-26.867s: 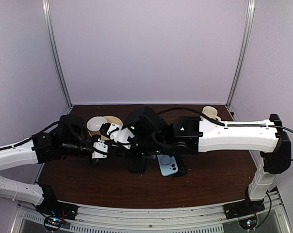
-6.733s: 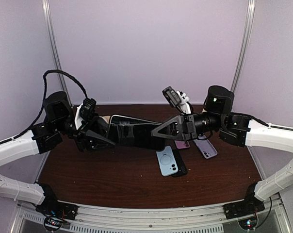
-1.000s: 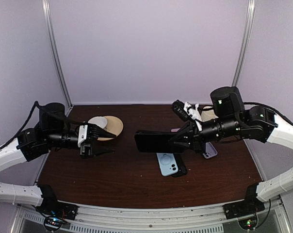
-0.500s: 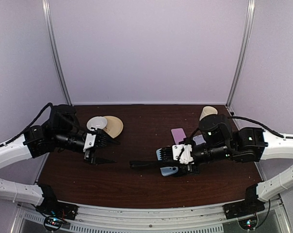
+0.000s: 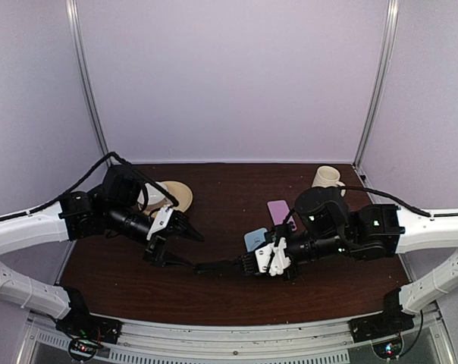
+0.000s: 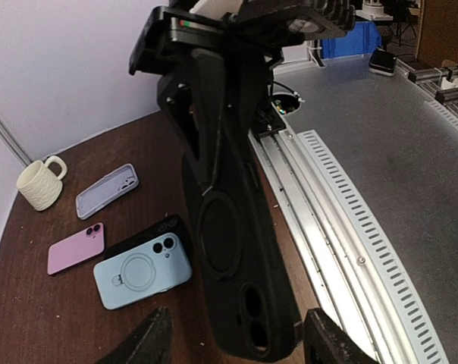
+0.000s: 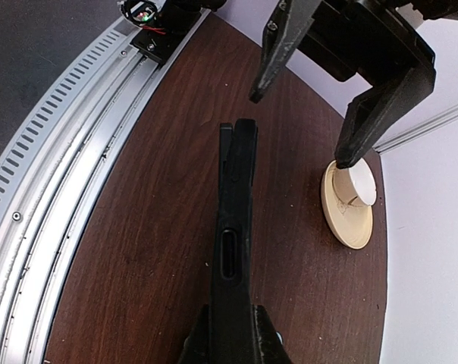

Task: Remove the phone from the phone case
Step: Remove the top left corner of the phone from the phone case.

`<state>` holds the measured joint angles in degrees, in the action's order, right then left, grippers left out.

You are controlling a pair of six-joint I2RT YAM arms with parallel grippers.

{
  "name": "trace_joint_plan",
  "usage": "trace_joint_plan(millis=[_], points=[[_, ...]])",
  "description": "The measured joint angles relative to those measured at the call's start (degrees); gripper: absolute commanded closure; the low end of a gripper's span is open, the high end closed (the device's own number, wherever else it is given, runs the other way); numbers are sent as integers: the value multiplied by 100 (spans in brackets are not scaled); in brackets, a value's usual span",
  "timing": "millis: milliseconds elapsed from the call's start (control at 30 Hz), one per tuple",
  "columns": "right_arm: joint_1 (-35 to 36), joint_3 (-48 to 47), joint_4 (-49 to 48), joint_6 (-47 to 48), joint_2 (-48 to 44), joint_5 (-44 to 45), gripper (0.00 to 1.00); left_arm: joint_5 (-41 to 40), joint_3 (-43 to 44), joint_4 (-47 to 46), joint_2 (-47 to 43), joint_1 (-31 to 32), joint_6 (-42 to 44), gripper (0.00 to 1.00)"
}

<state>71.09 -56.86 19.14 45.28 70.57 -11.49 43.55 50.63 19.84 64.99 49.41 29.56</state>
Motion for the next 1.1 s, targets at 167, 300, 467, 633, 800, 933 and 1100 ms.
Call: trace_joint_plan(millis=[167,300,467,633,800,933,1100], points=[[22,-24,-26,87,70,96,100,9,46,7,184,269,-92,38],[33,-87,-31,107,111,125,100,-13,52,0,280,365,-151,40],[83,-107,-83,114,131,151,100,-260,59,-4,376,498,-177,43],[142,-107,-92,155,188,179,100,-455,61,-7,407,549,-192,48],[173,-107,-94,245,199,291,100,-525,61,-4,409,570,-212,57],[219,-107,-92,321,199,378,100,-525,63,0,431,586,-229,61],[291,-107,-42,433,199,398,100,-498,111,90,522,625,-251,62]])
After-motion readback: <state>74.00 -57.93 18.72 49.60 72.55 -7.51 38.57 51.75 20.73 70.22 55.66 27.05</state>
